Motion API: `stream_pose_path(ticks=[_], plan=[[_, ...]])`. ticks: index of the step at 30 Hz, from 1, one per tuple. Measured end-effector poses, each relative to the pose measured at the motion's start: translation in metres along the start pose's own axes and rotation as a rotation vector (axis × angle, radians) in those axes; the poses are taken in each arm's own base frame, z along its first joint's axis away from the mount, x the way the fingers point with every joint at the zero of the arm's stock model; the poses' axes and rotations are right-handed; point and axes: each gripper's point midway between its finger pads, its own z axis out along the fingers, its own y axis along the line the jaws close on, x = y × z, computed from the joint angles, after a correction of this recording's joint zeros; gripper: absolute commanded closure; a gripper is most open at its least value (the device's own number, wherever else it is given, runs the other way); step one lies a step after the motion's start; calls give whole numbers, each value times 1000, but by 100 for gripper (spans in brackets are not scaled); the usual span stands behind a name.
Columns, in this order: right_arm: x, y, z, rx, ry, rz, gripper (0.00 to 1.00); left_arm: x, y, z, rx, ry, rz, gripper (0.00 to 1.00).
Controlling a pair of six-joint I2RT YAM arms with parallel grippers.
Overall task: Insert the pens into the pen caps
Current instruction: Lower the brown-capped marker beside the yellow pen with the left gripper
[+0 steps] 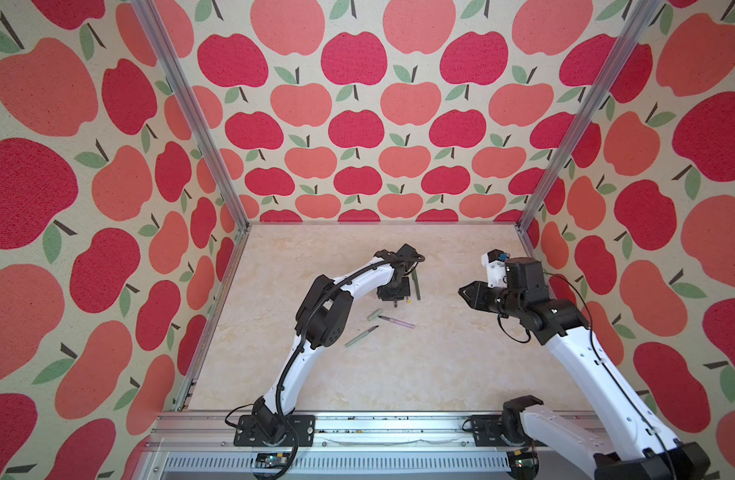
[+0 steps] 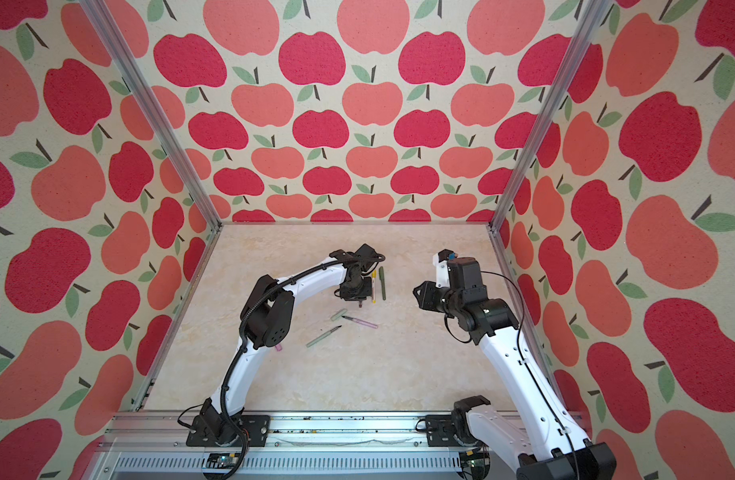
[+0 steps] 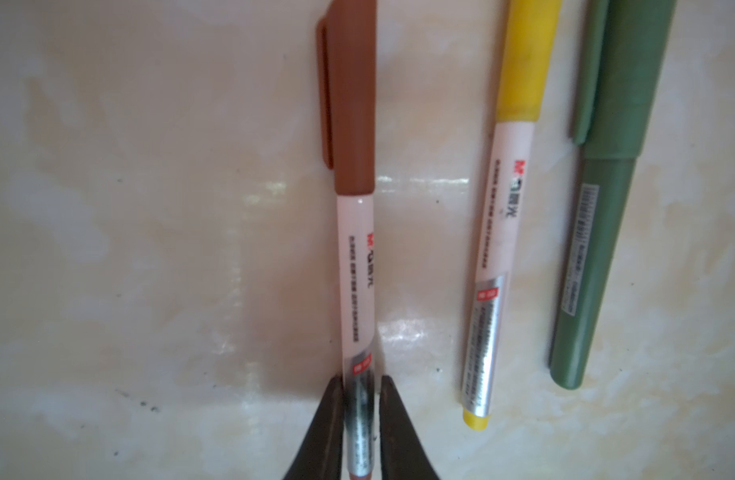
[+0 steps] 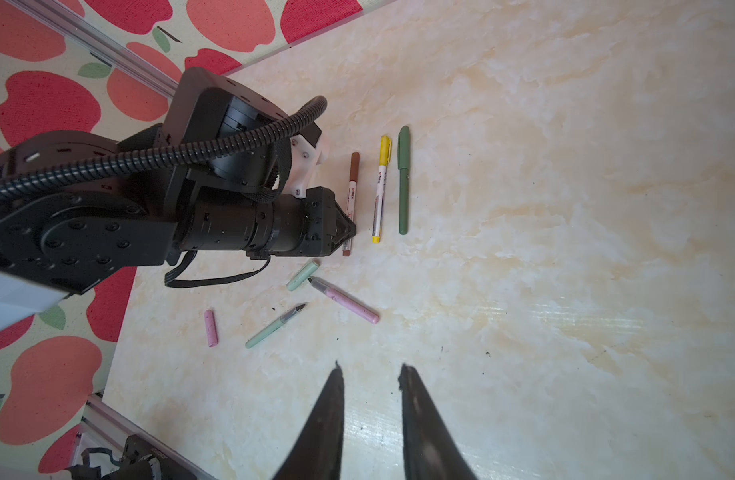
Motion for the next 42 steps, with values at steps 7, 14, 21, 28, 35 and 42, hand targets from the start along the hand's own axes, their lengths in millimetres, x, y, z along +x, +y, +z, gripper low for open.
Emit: stream_pose_path(ticks=[7,14,21,28,35,42], plan=[[2,-2,-1,0,-1,4,73,-2,-1,1,-3,3,-1,85],[8,-5,2,0,10,7,73,-7,-4,1,2,-3,4,90],[10,-4,1,-6,10,6,73,-11,-5,2,6,-9,2,90],[14,-6,1,-4,14,8,73,-16,-6,3,11,-16,-3,89],[14,-6,2,-4,15,8,73,-20,-5,3,16,-19,-10,87],[17,-7,3,-10,26,12,72,-21,-6,3,26,-20,-13,78]])
